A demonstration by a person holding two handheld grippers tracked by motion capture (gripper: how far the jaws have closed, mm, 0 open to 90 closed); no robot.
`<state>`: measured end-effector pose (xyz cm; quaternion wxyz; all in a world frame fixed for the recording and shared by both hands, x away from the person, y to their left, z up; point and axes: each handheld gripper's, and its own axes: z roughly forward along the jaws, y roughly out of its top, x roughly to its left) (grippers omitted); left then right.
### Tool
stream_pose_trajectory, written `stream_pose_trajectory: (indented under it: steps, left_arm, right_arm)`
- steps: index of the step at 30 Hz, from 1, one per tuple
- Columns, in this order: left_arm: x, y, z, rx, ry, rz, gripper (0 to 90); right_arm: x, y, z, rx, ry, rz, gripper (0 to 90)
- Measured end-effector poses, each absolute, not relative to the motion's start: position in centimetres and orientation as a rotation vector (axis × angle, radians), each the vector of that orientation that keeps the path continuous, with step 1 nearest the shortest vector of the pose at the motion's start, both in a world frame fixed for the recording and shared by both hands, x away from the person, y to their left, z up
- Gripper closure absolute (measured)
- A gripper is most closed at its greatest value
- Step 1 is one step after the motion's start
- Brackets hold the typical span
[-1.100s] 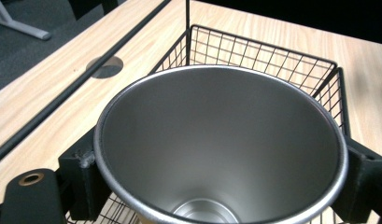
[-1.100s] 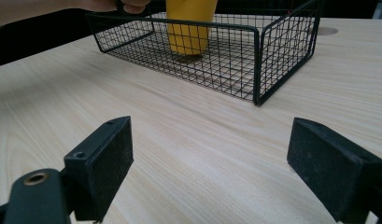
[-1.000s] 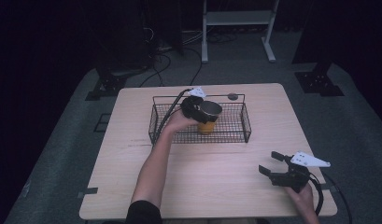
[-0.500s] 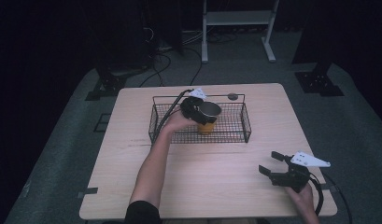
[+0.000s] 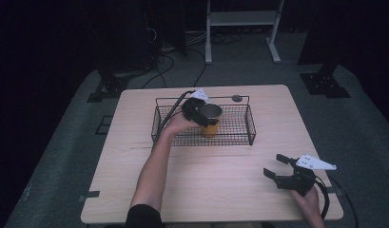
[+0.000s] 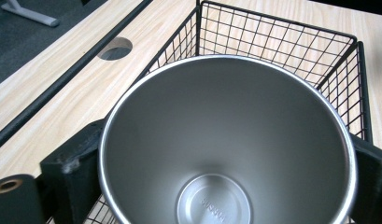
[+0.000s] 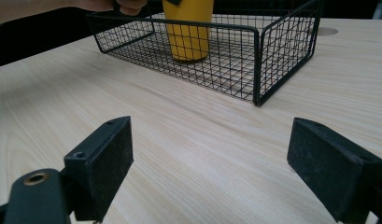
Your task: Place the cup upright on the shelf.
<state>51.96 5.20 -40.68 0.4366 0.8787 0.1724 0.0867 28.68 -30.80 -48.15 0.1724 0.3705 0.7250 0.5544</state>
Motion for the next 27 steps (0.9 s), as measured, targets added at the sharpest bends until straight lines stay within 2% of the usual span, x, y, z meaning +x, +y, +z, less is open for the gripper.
stream_pose_trajectory:
  steps: [27]
  left_arm:
    - [51.72, 5.47, -39.79, 2.144, 0.424, 0.244, 2.3]
  right_arm:
    - [28.66, -30.80, -48.14, 1.050, 2.058, 1.574, 13.4]
